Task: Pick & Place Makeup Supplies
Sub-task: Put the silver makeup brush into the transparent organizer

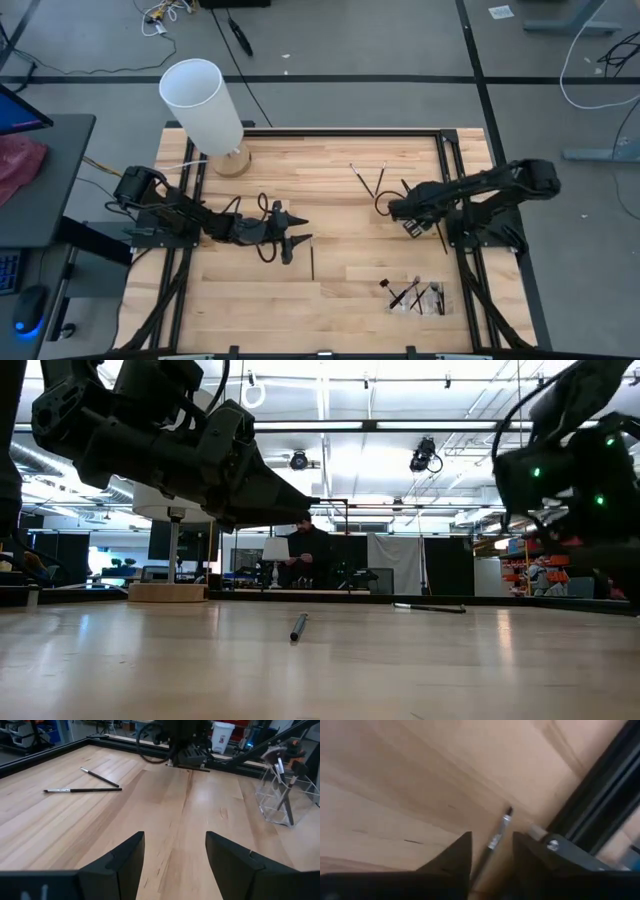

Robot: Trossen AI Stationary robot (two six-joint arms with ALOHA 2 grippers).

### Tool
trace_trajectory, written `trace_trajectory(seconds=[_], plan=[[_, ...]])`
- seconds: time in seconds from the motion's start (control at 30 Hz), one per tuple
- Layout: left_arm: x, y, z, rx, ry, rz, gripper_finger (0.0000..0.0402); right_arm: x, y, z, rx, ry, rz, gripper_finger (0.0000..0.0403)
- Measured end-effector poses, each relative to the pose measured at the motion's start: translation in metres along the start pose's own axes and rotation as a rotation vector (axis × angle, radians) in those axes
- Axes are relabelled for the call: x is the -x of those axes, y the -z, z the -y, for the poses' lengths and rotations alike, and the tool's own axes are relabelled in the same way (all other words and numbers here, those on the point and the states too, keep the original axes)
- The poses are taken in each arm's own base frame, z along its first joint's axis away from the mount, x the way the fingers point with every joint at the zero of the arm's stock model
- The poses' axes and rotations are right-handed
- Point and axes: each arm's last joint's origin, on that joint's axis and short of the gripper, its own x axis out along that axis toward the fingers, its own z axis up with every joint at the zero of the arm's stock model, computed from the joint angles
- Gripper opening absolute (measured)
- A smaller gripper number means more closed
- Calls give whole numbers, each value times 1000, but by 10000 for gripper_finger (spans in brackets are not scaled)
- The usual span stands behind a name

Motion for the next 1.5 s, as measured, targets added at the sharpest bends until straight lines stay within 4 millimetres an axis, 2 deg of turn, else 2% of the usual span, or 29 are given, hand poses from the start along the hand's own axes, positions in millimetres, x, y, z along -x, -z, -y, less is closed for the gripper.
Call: trace_trajectory(seconds=[0.2,0.27,0.37,0.5,0.73,0.87,0.97,1.03,1.5], plan=[[0,1,0,-4,0,-7,213,-13,-7,-4,71,58,-103,25],[0,1,0,-4,0,-8,213,-16,-7,-6,88,78,-121,8],[0,2,0,-8,-2,-15,213,-21,-8,-8,89,96,-159,16],[0,2,-1,-11,-4,-20,213,-25,-7,-11,103,128,-184,4],[0,2,-1,-11,-4,-20,213,-27,-7,-18,143,76,-176,4],[0,2,-1,-10,-4,-20,213,-15,-10,-22,161,66,-182,3],[0,2,-1,-10,-6,-19,213,-4,-8,-19,170,129,-225,4],[0,2,-1,-10,-6,-19,213,0,-9,-23,191,96,-212,4],[0,3,-1,-13,-6,-24,213,-18,19,-26,329,96,-280,1]])
